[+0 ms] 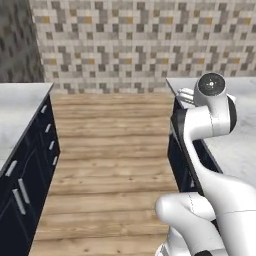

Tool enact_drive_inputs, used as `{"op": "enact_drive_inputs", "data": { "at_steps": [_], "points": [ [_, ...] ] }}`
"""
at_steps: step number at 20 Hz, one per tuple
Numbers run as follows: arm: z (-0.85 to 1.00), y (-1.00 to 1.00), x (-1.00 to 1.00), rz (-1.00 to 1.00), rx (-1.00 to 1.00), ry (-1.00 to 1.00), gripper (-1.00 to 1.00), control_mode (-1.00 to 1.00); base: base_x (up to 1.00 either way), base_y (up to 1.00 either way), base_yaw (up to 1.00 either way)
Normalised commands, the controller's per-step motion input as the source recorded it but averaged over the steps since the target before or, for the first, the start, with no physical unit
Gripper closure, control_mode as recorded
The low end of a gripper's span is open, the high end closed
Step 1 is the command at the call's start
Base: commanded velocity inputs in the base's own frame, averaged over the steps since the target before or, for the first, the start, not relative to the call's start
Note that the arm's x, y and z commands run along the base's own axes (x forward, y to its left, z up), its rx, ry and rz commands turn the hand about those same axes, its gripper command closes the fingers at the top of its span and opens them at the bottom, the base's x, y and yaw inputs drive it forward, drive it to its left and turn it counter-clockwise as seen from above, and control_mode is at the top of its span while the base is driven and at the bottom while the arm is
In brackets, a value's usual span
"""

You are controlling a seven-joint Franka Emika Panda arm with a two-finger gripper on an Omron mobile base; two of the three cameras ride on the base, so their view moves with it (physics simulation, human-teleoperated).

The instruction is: Take the cheese, shrimp, and lemon from the fridge and place them on the plate on the dining counter to create an appetizer plate.

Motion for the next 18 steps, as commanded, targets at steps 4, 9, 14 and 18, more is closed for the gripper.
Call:
{"op": "enact_drive_inputs", "data": {
  "at_steps": [4,9,14,18],
  "points": [
    [0.00,0.00,0.00,0.00,0.00,0.00,1.00,1.00,1.00,0.00,-0.10],
    [0.00,0.00,0.00,0.00,0.00,0.00,1.00,1.00,1.00,0.00,-0.12],
    [0.00,0.00,0.00,0.00,0.00,0.00,1.00,1.00,1.00,0.03,-0.14],
    [0.00,0.00,0.00,0.00,0.00,0.00,1.00,1.00,1.00,0.21,-0.18]
  ]
}}
